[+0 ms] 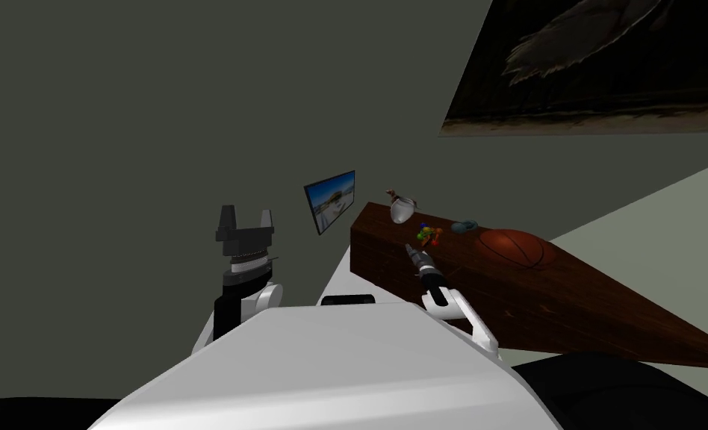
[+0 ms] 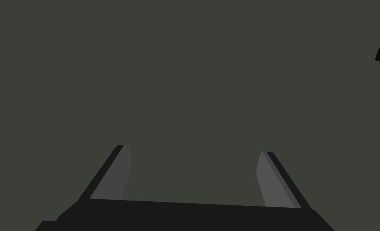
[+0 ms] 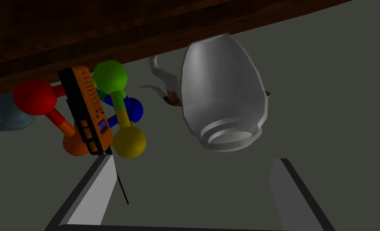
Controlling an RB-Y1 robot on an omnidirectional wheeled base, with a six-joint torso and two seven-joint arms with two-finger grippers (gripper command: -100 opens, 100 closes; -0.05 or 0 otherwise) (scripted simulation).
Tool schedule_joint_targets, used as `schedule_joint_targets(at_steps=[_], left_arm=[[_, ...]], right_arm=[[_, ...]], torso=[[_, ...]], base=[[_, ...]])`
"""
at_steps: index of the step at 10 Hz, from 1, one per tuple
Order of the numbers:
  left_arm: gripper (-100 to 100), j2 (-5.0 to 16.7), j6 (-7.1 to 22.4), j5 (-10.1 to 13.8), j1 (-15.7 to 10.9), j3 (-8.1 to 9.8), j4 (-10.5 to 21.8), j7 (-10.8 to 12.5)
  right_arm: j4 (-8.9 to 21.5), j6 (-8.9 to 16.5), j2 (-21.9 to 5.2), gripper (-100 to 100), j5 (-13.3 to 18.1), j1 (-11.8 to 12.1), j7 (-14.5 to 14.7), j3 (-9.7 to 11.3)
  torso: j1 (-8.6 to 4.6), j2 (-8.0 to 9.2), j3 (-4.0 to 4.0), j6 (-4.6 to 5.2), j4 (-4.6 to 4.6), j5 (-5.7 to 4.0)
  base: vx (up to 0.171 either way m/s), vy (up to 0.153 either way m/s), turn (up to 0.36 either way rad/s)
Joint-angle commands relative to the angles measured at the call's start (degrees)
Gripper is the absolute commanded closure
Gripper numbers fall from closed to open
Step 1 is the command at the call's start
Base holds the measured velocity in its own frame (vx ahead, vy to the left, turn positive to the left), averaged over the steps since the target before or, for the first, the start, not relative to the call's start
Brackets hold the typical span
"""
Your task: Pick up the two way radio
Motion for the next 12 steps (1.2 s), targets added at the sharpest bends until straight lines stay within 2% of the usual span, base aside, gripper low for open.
schedule_joint_targets(at_steps=[1, 6, 12], left_arm=[[0, 0.00, 0.00, 0.00, 0.00, 0.00, 0.00, 0.00], [0, 0.00, 0.00, 0.00, 0.00, 0.00, 0.00, 0.00], [0, 0.00, 0.00, 0.00, 0.00, 0.00, 0.00, 0.00]], right_arm=[[-0.03, 1.77, -1.20, -100, 0.42, 0.04, 0.77, -0.23], [3.09, 7.38, -8.61, -100, 4.36, 0.98, 5.26, -3.04], [5.49, 10.79, -15.16, -100, 7.14, 1.70, 8.58, -5.40]], torso=[[0.00, 0.00, 0.00, 0.00, 0.00, 0.00], [-0.08, -0.03, -0.02, -0.01, -0.01, -0.03], [-0.14, 0.03, 0.01, 0.00, 0.00, -0.04]], base=[[0.050, 0.019, 0.003], [0.073, 0.009, 0.005], [0.073, -0.004, 0.000]])
